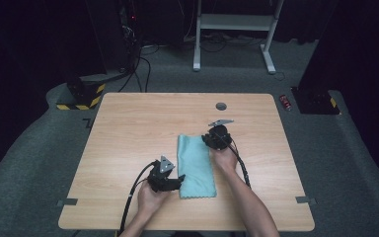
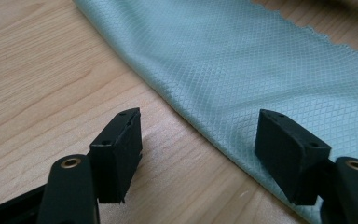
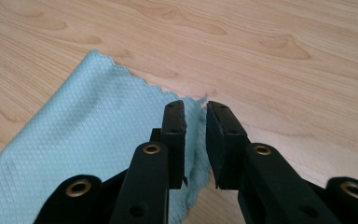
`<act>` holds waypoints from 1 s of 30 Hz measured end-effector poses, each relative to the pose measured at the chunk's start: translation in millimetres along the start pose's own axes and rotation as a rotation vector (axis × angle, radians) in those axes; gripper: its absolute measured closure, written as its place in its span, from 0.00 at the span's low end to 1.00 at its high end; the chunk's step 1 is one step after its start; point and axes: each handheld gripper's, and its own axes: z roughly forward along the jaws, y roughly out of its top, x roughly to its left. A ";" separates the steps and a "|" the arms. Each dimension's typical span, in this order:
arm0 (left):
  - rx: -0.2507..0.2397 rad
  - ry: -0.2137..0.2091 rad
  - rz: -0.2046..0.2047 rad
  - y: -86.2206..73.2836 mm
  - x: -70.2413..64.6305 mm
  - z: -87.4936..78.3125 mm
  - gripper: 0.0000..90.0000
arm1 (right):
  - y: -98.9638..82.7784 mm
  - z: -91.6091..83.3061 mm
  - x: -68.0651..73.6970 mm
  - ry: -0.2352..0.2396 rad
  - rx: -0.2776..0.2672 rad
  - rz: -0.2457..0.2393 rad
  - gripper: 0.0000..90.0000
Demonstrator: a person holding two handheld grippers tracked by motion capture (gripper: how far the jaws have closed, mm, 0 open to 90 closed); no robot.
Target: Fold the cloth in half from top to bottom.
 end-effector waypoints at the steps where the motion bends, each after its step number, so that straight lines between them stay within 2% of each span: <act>1: 0.000 0.000 0.000 0.0 -0.1 0.0 0.36 | 1.2 1.2 1.0 -0.002 -0.005 -0.003 0.88; 3: 0.000 0.000 0.000 0.0 0.0 0.0 0.36 | 1.2 4.4 1.7 -0.001 0.001 0.002 0.93; 4: 0.000 0.000 0.000 0.0 -0.1 0.0 0.36 | -1.1 8.0 0.0 -0.007 0.027 0.003 0.97; 8: -0.001 0.000 -0.002 0.0 -0.2 0.1 0.36 | -2.7 8.9 -5.1 -0.018 0.035 0.013 1.00; 12: -0.002 -0.001 -0.002 0.0 -0.2 0.1 0.35 | -1.6 7.9 -6.3 -0.036 0.025 0.002 1.00; 15: -0.002 -0.002 -0.004 -0.1 -0.3 0.0 0.35 | -4.1 12.2 -8.7 -0.031 0.050 0.003 0.99; 18: -0.001 -0.002 -0.002 -0.5 -0.2 -0.5 0.36 | -4.2 9.5 -9.1 -0.045 0.039 0.012 0.90; 20: -0.006 -0.004 -0.012 -2.1 -0.8 -2.5 0.36 | -3.3 -4.7 -7.7 -0.033 0.009 0.019 0.87; 21: -0.006 -0.004 -0.012 -2.1 -0.8 -2.5 0.37 | -3.3 -4.7 -7.7 -0.033 0.009 0.019 0.87; 24: 0.001 -0.018 -0.001 -5.6 -5.2 -7.3 0.37 | -9.2 -20.2 -0.9 -0.006 -0.015 -0.028 0.86; 27: 0.014 -0.020 0.021 -7.2 -10.1 -10.8 0.37 | -28.9 -37.0 12.1 0.032 -0.010 -0.086 0.84; 30: 0.019 -0.017 0.026 -7.9 -12.3 -12.6 0.37 | -53.6 -49.7 20.3 0.056 -0.010 -0.107 0.80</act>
